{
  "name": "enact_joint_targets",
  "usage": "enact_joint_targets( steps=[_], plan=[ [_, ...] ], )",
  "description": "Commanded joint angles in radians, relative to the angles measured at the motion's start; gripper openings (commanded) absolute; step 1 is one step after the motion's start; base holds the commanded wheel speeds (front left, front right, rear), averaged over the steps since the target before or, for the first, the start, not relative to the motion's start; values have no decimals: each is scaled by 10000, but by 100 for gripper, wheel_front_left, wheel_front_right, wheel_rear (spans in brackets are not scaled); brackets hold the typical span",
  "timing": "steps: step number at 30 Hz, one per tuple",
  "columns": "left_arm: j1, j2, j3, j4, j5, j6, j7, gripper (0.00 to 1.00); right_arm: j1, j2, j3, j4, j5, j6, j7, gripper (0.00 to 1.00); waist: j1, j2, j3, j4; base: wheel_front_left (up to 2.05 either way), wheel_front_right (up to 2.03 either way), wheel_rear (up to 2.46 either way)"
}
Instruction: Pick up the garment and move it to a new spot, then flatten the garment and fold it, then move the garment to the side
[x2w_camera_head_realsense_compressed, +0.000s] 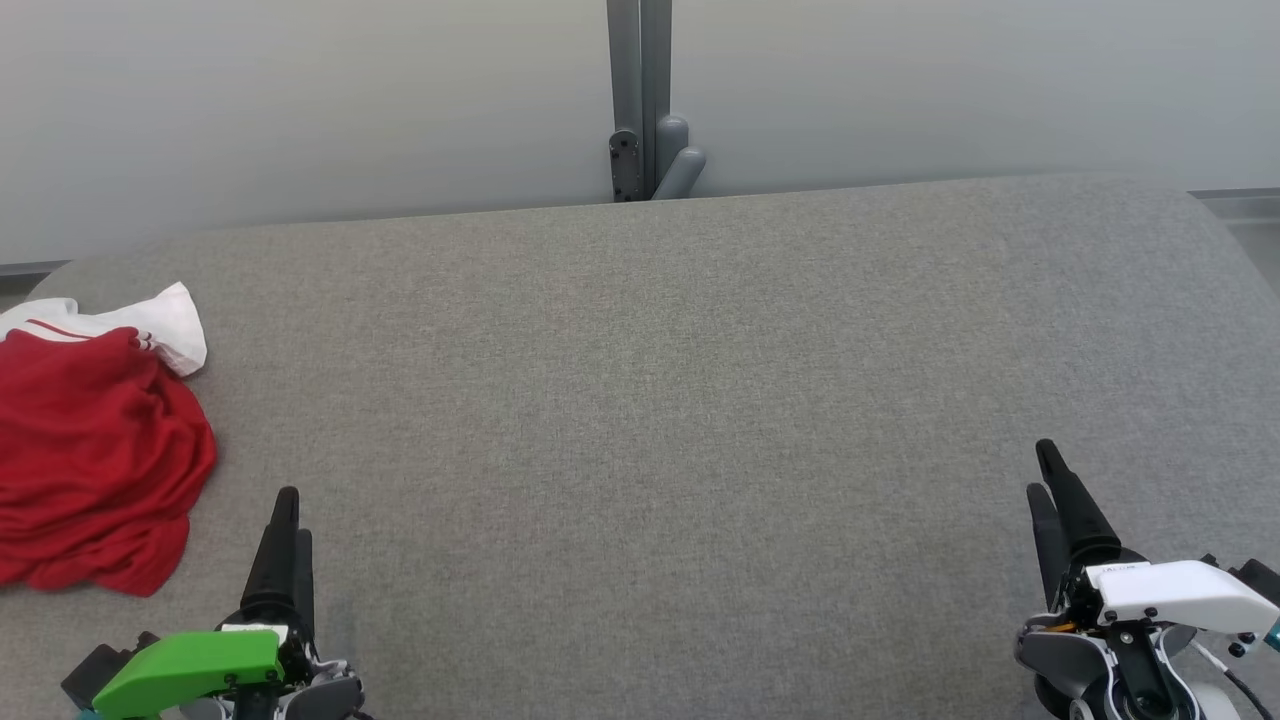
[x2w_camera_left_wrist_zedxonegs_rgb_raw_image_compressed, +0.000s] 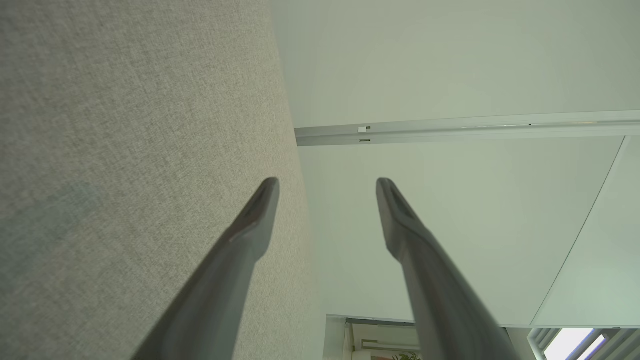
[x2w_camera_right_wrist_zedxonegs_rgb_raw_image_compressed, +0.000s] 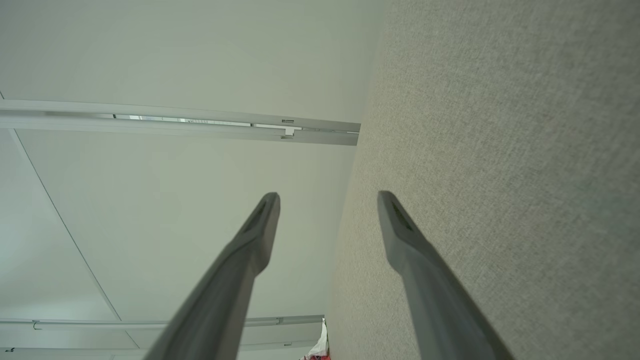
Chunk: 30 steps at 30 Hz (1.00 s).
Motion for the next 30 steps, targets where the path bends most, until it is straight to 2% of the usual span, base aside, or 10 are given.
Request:
enact_joint_targets(
  steps=[1,12,13,30],
  plan=[
    [-134,48,-34,-158,142,54,-77,100,-17,-52,-34,-243,-225,1,-83,100,0,-1,1,0,0,0,0],
    [-81,62,-340,-303,2385,424,-536,100,195,-111,-62,-809,-3170,2,-543,100,0,-1,1,8,0,0,0],
    [-81,62,-340,-303,2385,424,-536,100,195,-111,-62,-809,-3170,2,-543,100,0,-1,1,8,0,0,0],
    [-77,145,-1062,-87,6442,819,-1151,100,526,-286,154,-1485,-7100,3,-1161,100,0,-1,-19,28,0,0,0]
  ],
)
